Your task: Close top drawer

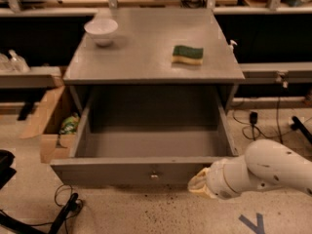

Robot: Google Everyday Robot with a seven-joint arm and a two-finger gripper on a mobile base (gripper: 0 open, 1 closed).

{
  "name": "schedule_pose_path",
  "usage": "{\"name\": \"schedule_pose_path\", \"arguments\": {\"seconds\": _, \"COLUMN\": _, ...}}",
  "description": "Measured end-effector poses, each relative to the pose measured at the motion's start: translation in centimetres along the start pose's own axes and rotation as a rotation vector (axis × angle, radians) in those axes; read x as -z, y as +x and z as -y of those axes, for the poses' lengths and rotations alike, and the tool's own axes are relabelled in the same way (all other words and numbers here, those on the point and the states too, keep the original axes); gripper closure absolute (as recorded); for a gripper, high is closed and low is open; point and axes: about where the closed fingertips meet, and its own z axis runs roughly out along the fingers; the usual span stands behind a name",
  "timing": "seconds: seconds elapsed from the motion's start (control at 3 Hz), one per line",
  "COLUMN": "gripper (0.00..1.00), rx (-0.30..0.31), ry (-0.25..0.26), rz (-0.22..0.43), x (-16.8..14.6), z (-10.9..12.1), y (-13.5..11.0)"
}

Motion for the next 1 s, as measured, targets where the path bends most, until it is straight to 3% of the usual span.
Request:
{"name": "schedule_pose_path", "arguments": {"seconds": 0.33, "gripper": 1.0, "rx": 0.0, "ry": 0.0, "rz": 0.0, "x": 0.0, "z": 0.0, "y": 0.0}}
{"name": "schedule_pose_path", "arguments": {"seconds": 0.67, "gripper": 1.0, "rx": 0.036, "ry": -0.004, "rz": 0.011, "x": -1.4, "z": 2.9, "y": -0.7}}
{"name": "schedule_pose_path", "arguments": {"seconds": 1.0, "gripper": 1.0, "rx": 0.036, "ry": -0.004, "rz": 0.011, "x": -1.4, "z": 2.8, "y": -0.6}}
